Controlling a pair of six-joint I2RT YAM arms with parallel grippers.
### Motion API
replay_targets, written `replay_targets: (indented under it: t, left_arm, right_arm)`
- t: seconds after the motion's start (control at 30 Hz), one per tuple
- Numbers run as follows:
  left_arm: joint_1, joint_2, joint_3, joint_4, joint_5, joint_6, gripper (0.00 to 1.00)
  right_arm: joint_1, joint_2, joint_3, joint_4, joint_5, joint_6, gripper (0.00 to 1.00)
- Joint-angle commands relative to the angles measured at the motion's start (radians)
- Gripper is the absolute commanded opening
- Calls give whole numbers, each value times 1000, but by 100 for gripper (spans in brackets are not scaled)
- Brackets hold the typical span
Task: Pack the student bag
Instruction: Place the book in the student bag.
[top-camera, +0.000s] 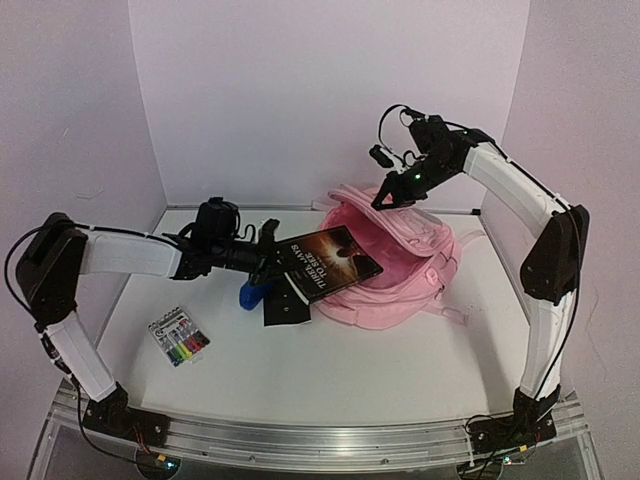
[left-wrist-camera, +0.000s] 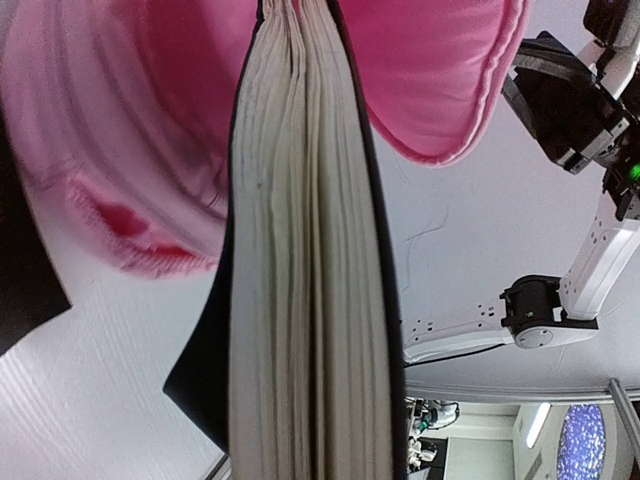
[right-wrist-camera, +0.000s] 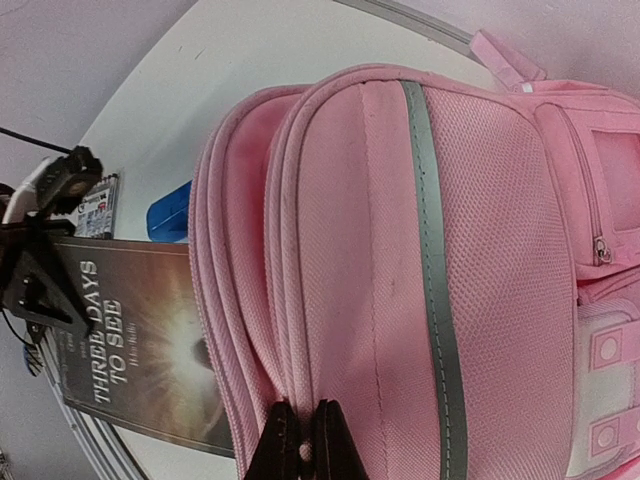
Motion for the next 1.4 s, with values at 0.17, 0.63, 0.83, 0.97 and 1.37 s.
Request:
replay_targets:
  t: [0.17,0.63,0.83,0.97,1.37]
  left_arm:
    - [2,399,407,407,68,-181,0]
    - [-45,752,1044,-162,-75,-62,4]
    - [-72,841,1222,-380,-82,12,10]
    - [-73,757,1154,-486,-130,116,40]
    - [-73,422,807,-573,-260,225,67]
  right_arm:
    - [16,-68,63,94,-117,188,0]
    - [15,-132,-33,133,-130,236,0]
    - [-4,-126,-42,137,-142,256,0]
    - [-36,-123,-60,138,-144,270,0]
    - [-87,-146,-161,140,-127,237,0]
